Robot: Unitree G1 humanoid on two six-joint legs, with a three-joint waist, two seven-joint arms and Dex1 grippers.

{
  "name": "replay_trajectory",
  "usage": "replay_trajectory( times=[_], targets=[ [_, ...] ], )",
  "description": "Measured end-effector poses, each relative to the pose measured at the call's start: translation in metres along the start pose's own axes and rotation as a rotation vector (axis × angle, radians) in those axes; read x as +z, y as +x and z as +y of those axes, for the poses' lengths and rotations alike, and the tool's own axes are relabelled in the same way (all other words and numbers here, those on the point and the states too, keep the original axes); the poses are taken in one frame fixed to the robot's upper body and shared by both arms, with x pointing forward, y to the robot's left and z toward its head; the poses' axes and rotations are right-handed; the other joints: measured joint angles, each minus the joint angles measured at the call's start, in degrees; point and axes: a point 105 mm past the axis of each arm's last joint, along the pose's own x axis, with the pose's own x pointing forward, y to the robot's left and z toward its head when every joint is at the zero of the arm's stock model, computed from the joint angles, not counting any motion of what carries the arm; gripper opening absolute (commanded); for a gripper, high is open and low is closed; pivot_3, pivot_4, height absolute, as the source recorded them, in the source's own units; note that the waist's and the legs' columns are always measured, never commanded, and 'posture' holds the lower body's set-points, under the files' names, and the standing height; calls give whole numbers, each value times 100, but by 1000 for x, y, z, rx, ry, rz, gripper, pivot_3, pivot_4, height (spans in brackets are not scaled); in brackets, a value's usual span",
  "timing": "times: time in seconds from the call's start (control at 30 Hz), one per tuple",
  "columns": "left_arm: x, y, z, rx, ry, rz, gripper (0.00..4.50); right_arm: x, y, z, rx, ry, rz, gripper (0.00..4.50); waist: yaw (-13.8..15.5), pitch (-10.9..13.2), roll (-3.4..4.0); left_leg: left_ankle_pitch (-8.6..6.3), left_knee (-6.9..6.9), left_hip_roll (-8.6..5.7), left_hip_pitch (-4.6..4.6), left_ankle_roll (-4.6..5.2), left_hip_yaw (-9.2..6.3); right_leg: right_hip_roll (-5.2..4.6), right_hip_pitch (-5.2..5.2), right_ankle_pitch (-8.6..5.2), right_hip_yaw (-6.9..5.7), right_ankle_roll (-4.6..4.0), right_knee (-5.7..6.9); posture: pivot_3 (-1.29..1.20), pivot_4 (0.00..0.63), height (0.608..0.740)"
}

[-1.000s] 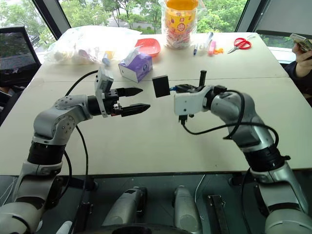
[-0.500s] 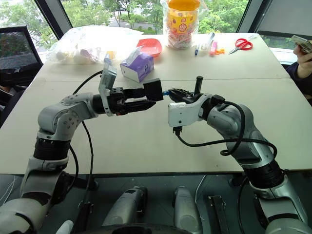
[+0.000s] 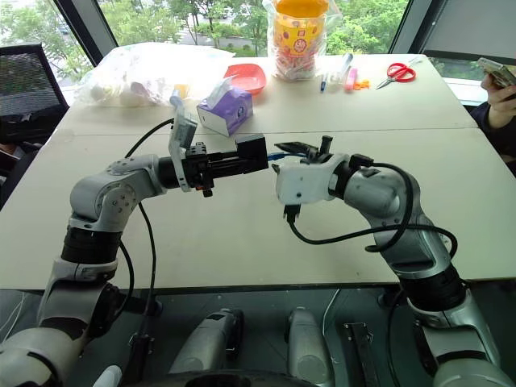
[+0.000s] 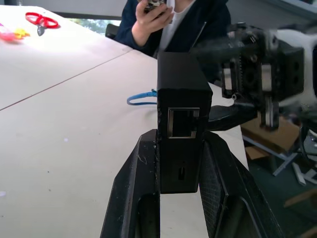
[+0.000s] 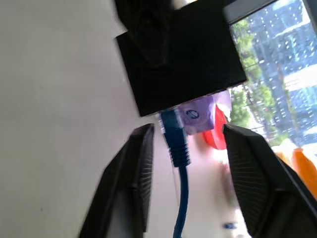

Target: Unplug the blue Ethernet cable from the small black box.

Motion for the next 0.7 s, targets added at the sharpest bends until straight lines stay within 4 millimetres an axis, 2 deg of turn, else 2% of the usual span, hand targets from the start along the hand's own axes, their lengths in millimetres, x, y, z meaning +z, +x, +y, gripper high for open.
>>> replay_trajectory(
  times=[0.07,0.23,0.3,0.43,0.53,0.63,0.7],
  targets=[
    [0,-5,-3,-38,8,20,459,2,-6,1,114,150,-10,4417,6,0,0,-1,-2,0,-2,1,-1,-1,0,-1,-2,-2,-4,0,150,740],
    [-2,-14,-14,-139,34,70,459,20,-13,6,403,482,-57,4417,7,1,1,-2,-4,-1,-5,1,-2,-5,0,-2,-6,-3,-12,0,150,740],
    [-2,-17,-17,-168,55,84,459,19,-18,7,515,600,-20,4417,13,0,0,-2,-3,-2,-8,1,-2,-9,-1,-3,-9,-4,-14,0,150,740],
    [3,-14,-20,-200,92,78,459,16,-7,4,562,729,-28,4417,8,0,0,-2,-4,-4,-16,2,0,-14,-7,-2,-9,-3,-17,0,150,740],
    [1,-14,-19,-201,109,91,459,13,-5,3,573,757,-24,3563,7,0,0,-3,-5,-5,-26,3,1,-13,-18,0,-9,2,-17,0,150,740],
    [1,-14,-19,-203,115,92,459,10,-4,4,585,767,-8,2161,8,0,0,-4,-5,-6,-27,4,1,-13,-19,9,-9,19,-16,0,150,740],
    [1,-14,-20,-207,118,91,459,9,-2,7,605,757,1,2161,7,0,0,-4,-4,-6,-27,4,2,-12,-19,9,-10,19,-16,0,150,740]
  ],
)
